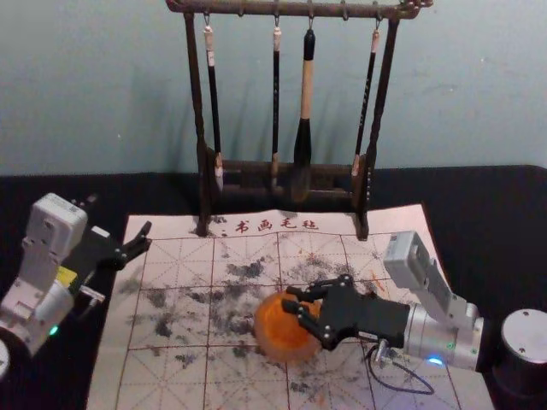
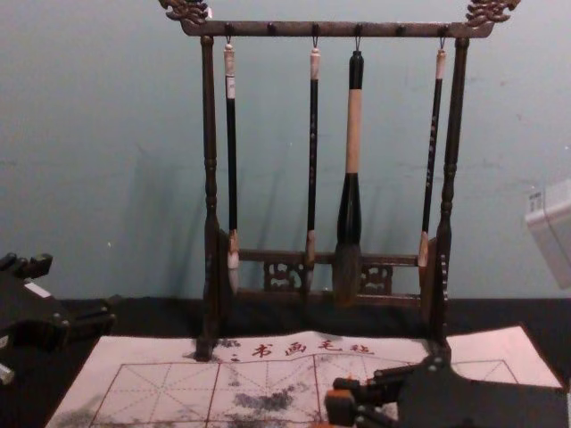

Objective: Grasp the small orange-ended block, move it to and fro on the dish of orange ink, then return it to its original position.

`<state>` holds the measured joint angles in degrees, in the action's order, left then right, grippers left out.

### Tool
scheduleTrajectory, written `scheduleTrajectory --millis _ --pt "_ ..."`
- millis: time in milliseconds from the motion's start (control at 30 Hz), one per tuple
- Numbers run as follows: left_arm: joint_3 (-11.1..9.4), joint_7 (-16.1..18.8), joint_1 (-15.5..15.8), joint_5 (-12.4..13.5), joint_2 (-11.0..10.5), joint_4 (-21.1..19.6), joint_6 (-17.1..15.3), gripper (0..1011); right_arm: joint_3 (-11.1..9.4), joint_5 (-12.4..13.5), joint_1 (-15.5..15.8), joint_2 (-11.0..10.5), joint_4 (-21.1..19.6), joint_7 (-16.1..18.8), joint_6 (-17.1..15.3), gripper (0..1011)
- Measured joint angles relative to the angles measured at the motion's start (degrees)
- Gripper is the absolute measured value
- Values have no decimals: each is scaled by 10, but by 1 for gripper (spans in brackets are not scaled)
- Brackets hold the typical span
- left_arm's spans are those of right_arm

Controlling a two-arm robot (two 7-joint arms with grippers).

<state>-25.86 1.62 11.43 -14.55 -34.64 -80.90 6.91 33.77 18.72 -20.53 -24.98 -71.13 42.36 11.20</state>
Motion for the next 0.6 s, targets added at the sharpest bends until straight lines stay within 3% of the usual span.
scheduleTrajectory --millis 333,600 --pt "0 0 0 0 0 0 0 1001 12 5 3 0 -16 10 -2 81" --pt "0 0 0 0 0 0 0 1001 24 0 -16 16 6 13 2 81"
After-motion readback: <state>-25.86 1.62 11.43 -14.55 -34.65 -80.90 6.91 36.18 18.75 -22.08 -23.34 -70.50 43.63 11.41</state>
